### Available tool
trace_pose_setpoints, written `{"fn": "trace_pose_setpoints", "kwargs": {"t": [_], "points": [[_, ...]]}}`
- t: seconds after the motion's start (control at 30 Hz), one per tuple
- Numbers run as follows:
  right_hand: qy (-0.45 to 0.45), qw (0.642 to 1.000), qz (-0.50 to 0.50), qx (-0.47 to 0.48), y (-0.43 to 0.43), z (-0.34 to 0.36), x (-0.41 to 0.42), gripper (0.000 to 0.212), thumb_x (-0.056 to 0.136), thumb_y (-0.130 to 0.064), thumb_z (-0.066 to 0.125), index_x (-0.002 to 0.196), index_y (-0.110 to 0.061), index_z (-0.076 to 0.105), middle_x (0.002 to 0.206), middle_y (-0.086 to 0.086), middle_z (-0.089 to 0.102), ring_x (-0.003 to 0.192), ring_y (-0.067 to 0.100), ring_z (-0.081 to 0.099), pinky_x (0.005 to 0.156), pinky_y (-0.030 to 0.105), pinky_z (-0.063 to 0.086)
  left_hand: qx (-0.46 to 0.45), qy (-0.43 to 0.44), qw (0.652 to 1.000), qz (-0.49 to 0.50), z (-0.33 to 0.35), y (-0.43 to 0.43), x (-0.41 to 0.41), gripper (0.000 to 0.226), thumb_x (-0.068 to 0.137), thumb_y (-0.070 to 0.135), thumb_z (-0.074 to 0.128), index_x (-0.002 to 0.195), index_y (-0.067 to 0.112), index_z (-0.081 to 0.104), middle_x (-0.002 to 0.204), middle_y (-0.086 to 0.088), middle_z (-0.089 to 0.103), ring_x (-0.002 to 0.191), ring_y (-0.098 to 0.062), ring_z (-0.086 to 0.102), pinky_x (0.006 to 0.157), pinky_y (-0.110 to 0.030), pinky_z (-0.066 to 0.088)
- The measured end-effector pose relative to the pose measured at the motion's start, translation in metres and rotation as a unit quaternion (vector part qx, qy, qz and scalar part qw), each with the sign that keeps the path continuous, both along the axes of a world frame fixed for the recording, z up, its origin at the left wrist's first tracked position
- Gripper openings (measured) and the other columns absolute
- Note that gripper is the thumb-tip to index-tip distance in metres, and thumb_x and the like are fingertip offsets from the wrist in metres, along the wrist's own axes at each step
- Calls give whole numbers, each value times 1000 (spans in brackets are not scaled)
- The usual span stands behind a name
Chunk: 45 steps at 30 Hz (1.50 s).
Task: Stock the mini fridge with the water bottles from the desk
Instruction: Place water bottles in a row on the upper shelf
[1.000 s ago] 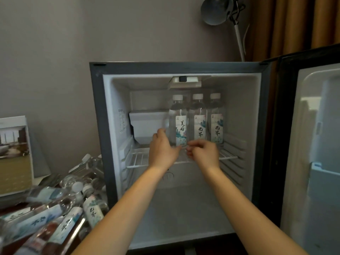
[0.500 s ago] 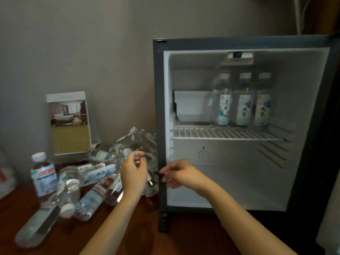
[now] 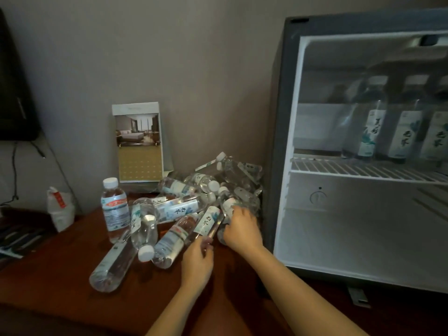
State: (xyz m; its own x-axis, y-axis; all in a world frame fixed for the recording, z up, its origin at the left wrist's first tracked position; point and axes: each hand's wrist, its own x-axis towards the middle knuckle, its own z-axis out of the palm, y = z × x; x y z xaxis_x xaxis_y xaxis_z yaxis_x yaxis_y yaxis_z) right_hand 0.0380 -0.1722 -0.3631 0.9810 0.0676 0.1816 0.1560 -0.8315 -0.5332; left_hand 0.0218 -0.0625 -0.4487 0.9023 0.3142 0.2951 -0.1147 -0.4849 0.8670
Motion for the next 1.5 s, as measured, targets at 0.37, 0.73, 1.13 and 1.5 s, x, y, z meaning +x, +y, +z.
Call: {"fn": "trace_pose_setpoints", "kwargs": {"t": [0.37, 0.73, 1.13, 1.5], "points": [[35, 990, -133, -17, 11, -36, 8, 94, 87, -20, 61, 146, -9, -12, 145, 28, 19, 133, 41, 28, 106, 43, 32, 9, -57, 998, 8, -12, 9, -8, 17, 88, 7, 53, 99, 16, 63, 80, 8, 64, 74, -18, 66, 73, -37, 52], [5, 998, -45, 36, 13, -50, -13, 78, 80, -32, 68, 140, -6, 25, 136, 18, 30, 125, 35, 34, 104, 34, 31, -30, -37, 998, -37, -15, 9, -8, 22, 92, 34, 51, 102, 19, 64, 89, 2, 70, 81, -16, 67, 80, -41, 53], [78, 971, 90, 208, -14, -55, -30, 69, 73, -18, 77, 127, -11, 34, 100, -4, 56, 77, 3, 58, 54, 12, 48, -71, -16, 986, -150, -4, 7, -16, 24, 98, 27, 43, 120, 25, 51, 106, 18, 60, 99, 6, 56, 83, -8, 44], [114, 954, 93, 262, -24, -58, -39, 67, 65, -30, 83, 117, -20, 43, 109, 1, 60, 94, 18, 65, 77, 38, 58, -293, 52, 934, -195, 20, 1, -30, 21, 97, 32, 41, 106, 27, 60, 102, 4, 71, 95, -12, 68, 78, -29, 55]]}}
